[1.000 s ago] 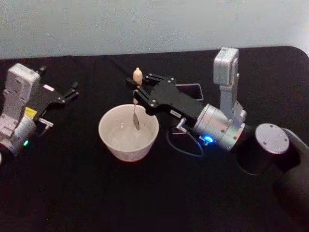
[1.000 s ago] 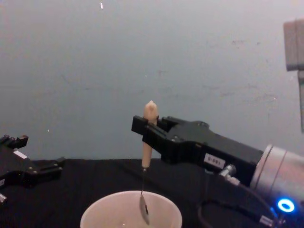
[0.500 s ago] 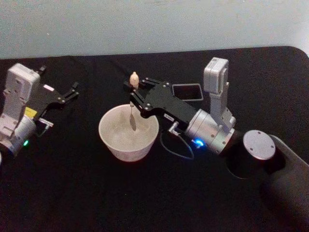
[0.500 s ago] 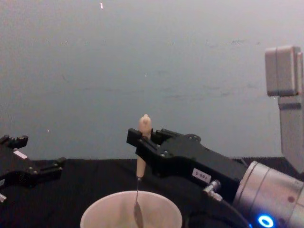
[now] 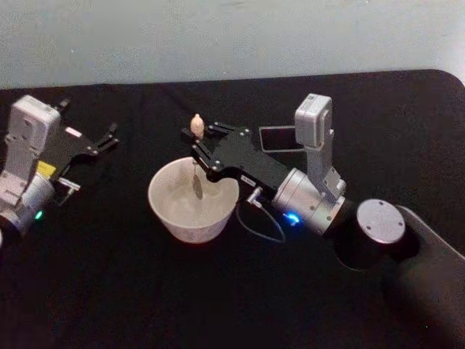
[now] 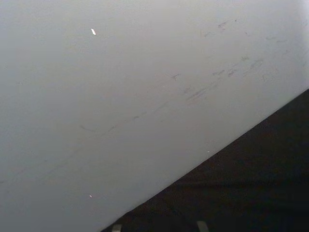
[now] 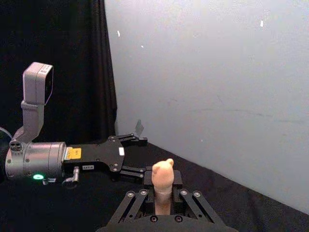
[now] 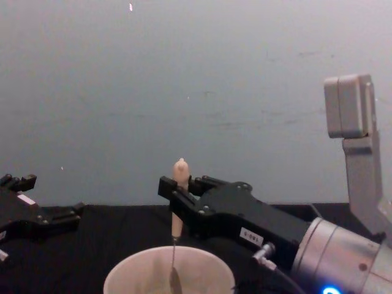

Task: Pick up the stirring spoon with one hand, stir inside the cup, then place it back in its original position.

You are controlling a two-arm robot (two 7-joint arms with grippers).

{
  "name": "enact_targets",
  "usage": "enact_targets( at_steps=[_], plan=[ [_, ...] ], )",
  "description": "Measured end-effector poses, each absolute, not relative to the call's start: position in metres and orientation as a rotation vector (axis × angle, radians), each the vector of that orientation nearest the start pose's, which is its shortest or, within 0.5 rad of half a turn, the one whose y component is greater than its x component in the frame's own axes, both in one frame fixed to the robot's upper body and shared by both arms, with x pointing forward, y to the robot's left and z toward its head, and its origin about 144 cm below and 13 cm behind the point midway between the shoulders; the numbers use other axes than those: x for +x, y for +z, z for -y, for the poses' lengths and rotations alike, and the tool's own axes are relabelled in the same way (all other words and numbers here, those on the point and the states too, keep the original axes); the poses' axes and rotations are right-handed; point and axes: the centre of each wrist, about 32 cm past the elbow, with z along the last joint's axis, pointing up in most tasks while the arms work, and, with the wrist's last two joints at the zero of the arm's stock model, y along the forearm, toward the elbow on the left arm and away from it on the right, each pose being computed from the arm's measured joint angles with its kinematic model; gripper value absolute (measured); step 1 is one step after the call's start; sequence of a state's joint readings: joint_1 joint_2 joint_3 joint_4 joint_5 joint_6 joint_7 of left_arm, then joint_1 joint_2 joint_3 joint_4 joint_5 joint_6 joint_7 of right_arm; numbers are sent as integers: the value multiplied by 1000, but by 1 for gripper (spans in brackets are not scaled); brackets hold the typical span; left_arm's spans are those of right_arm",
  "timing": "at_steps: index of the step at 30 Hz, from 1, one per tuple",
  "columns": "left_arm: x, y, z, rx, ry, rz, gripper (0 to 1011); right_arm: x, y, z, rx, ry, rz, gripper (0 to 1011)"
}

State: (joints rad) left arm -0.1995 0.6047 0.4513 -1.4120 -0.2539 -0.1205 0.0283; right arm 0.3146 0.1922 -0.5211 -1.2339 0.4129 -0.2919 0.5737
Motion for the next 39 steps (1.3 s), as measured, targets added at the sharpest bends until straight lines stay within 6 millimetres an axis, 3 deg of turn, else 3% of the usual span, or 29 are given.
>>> enact_targets(
  at_steps=[27,39],
  plan=[
    [489,1140,-310,304,1248,285,1001,507,1124,171,145,-611,79,214],
    [489,1140,-310,304,1248,285,1001,493,1126,173,145,-575,69,214]
  ],
)
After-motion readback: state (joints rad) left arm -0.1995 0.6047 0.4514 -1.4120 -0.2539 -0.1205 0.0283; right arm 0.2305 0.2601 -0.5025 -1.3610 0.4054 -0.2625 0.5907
